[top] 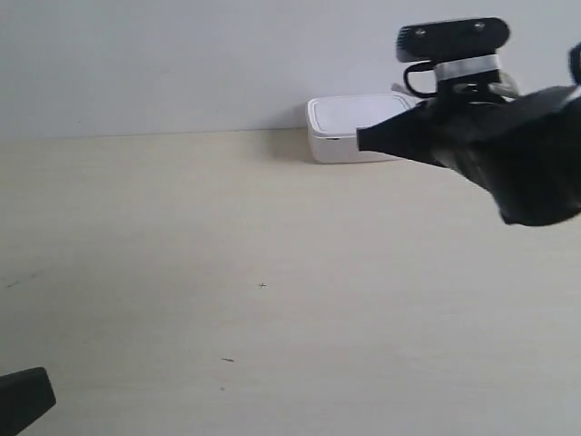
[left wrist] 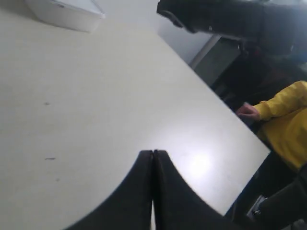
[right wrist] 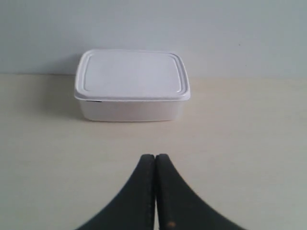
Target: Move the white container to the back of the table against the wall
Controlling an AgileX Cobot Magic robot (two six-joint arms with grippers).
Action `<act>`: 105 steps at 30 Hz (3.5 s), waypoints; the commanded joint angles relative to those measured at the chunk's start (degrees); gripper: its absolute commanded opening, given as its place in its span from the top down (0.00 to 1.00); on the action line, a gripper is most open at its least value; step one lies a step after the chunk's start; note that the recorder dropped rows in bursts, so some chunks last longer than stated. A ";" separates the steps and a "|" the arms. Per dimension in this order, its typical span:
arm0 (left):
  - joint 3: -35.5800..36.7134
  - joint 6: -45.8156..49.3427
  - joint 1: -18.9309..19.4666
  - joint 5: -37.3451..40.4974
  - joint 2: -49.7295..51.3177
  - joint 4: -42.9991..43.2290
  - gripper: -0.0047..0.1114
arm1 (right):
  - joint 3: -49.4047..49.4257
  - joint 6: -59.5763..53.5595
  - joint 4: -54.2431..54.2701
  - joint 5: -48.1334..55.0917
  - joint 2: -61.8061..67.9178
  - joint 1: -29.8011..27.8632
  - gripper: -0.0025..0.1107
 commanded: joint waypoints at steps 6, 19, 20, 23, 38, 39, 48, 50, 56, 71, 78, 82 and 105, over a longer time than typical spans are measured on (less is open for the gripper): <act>0.21 -19.54 0.06 -4.84 -11.22 16.21 0.96 | 17.31 12.54 -9.51 6.36 -24.41 -0.18 0.98; 0.21 -25.25 0.06 -8.90 -20.32 19.28 0.96 | 25.38 14.12 -9.51 20.59 -52.66 -0.18 0.98; 0.21 -25.25 0.06 -9.33 -20.32 19.53 0.96 | 25.38 13.68 -9.51 23.25 -54.24 -0.18 0.98; 0.21 -25.25 0.06 -10.30 -20.32 20.46 0.96 | 25.38 13.56 -9.51 29.66 -58.82 -0.18 0.98; -0.76 -17.45 0.06 -16.96 -20.32 21.24 0.96 | 25.41 13.69 -13.17 52.45 -89.94 -0.18 0.98; -0.76 -17.45 0.06 -17.27 -20.32 21.36 0.96 | 25.41 15.20 -14.20 53.31 -92.09 -0.18 0.98; -0.65 -17.19 0.15 -21.06 -20.32 22.78 0.96 | 29.25 22.40 -18.74 54.77 -92.09 -0.87 0.98; -0.65 -17.19 0.15 -22.08 -20.32 24.76 0.96 | 31.66 22.15 -18.74 52.91 -92.09 -0.87 0.98; -0.43 -17.43 0.15 -26.29 -20.32 28.77 0.96 | 41.13 22.18 -13.45 43.34 -92.09 -0.87 0.98; -0.43 -17.43 0.15 -26.43 -20.32 28.77 0.96 | 49.81 19.67 -12.34 41.06 -92.09 -0.87 0.98; -0.43 -17.43 0.15 -26.43 -20.32 28.77 0.96 | 49.81 21.29 -10.84 53.45 -92.09 -0.87 0.98; -0.43 -17.43 0.15 -26.43 -20.32 28.77 0.96 | 49.81 21.18 -10.84 53.99 -92.09 -0.87 0.98; -0.43 -17.43 34.05 -26.93 -20.32 28.77 0.96 | 49.81 21.06 -10.84 54.67 -92.09 -22.62 0.98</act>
